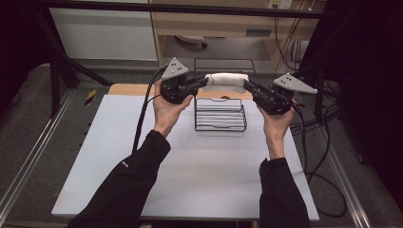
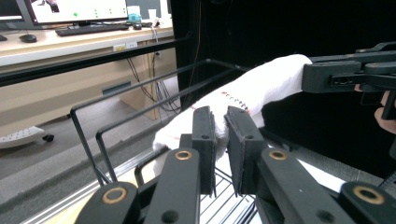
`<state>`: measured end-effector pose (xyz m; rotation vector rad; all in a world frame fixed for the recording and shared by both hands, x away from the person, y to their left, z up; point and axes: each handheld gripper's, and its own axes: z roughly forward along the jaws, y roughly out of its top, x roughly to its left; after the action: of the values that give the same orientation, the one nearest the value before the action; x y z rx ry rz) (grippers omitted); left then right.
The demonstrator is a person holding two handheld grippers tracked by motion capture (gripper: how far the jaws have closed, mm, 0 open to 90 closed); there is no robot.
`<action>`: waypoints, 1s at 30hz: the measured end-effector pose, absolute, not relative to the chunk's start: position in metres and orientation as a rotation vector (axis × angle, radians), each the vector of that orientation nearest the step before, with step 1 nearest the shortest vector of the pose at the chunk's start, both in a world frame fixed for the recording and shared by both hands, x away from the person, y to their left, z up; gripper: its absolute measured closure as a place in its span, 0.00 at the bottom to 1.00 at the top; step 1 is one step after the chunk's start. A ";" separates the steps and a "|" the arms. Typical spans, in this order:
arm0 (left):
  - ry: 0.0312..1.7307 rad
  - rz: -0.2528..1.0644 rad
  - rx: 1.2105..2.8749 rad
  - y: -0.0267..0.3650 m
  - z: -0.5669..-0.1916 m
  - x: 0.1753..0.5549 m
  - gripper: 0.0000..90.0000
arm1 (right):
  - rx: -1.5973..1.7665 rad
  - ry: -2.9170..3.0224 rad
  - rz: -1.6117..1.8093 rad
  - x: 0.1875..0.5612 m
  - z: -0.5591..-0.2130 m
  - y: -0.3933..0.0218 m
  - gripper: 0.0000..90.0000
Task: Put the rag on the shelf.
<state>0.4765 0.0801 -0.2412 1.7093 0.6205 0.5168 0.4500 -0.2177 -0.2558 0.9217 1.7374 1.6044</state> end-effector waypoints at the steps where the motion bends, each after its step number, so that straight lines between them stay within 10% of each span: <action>1: 0.623 0.516 1.715 0.080 -0.242 0.476 0.90 | 0.922 1.744 1.601 0.449 -0.257 -0.218 0.87; 30: 0.697 0.458 1.794 0.075 -0.227 0.478 1.00 | 0.938 1.805 1.556 0.447 -0.274 -0.220 0.91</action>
<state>0.4780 0.0751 -0.2274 1.7937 0.6966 0.4576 0.4468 -0.2197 -0.2740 0.9375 1.8051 1.5558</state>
